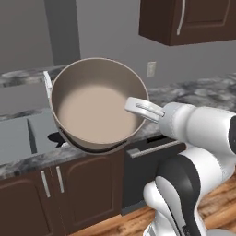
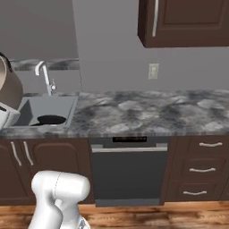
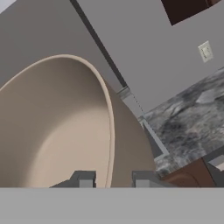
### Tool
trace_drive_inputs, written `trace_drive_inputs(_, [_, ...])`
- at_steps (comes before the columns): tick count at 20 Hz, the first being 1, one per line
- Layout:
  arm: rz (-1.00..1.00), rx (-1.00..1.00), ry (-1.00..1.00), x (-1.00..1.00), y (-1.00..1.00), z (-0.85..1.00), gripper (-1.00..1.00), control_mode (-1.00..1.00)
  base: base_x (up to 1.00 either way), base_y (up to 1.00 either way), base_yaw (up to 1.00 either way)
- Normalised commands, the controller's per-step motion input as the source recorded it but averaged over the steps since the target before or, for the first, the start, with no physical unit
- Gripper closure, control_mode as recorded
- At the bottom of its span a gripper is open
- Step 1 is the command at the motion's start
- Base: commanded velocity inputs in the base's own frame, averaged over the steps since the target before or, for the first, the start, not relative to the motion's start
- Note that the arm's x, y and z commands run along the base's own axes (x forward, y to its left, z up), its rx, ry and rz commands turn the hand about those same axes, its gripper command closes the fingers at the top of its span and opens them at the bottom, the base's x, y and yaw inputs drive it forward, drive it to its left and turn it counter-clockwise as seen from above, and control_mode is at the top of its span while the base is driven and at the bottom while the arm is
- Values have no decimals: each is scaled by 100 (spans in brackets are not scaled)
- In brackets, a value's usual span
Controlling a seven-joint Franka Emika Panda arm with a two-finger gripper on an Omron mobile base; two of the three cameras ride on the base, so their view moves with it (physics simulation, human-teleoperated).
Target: Move the pot and pan from the stove into the sink.
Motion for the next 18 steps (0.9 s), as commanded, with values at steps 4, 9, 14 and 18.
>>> trace_drive_inputs(4, [0, 0, 0, 0, 0, 0, 100, 100, 62, 12, -3])
trace_drive_inputs(9, [0, 0, 0, 0, 0, 0, 100, 100, 67, 18, -4])
trace_drive_inputs(14, [0, 0, 0, 0, 0, 0, 100, 100, 51, 17, -5])
trace_drive_inputs(18, [0, 0, 0, 0, 0, 0, 100, -100, 6, 4, -2])
